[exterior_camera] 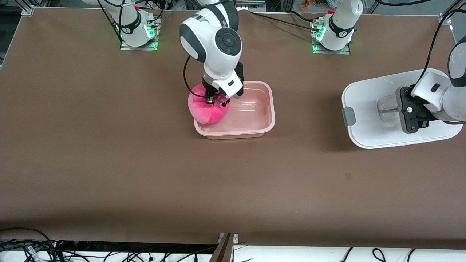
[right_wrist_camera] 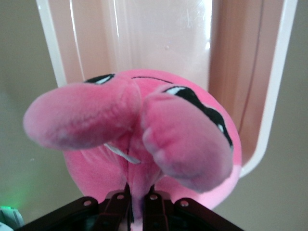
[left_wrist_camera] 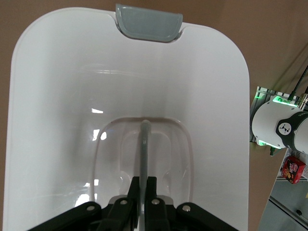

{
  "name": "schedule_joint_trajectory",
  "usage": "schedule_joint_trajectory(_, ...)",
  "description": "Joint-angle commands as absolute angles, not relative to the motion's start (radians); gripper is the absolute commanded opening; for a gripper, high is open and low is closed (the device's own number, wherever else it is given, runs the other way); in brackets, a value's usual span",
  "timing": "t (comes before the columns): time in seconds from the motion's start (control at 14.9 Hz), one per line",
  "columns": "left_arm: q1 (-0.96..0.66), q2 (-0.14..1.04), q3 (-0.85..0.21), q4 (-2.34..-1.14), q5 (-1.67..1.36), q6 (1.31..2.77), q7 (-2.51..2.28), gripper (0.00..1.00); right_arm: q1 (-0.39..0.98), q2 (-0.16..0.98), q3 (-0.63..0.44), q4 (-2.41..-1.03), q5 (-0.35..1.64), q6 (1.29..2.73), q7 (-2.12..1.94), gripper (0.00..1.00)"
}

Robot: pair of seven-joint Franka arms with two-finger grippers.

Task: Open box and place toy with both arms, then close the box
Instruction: 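Carry the pink toy over the box and lower it inside, then open the right gripper to release the toy and withdraw it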

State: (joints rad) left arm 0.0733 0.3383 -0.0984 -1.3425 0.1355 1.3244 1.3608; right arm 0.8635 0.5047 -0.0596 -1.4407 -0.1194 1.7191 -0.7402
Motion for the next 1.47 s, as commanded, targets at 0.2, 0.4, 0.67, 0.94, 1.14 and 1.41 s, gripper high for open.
schedule_joint_trajectory(0.2, 0.084, 0.333, -0.104, -1.341, 0.112, 1.328, 1.385, 0.0, 0.882, 0.594, -0.071, -1.402, -0.133, 1.79, -0.701, 0.0)
schedule_joint_trajectory(0.4, 0.084, 0.333, -0.104, -1.342, 0.112, 1.328, 1.385, 0.0, 0.885, 0.641, -0.072, -1.404, -0.14, 1.819, -0.667, 0.0)
schedule_joint_trajectory(0.67, 0.084, 0.333, -0.104, -1.341, 0.112, 1.328, 1.385, 0.0, 0.893, 0.699, -0.071, -1.404, -0.158, 1.902, -0.608, 0.0)
schedule_joint_trajectory(0.94, 0.084, 0.334, -0.104, -1.342, 0.112, 1.328, 1.385, 0.0, 0.891, 0.726, -0.071, -1.402, -0.124, 2.045, -0.589, 1.0)
schedule_joint_trajectory(1.14, 0.084, 0.334, -0.104, -1.341, 0.112, 1.328, 1.385, 0.0, 0.92, 0.726, -0.06, -1.402, -0.052, 2.155, -0.465, 1.0)
schedule_joint_trajectory(1.41, 0.083, 0.334, -0.106, -1.341, 0.11, 1.328, 1.385, 0.0, 0.92, 0.695, -0.057, -1.402, -0.046, 2.152, -0.42, 1.0)
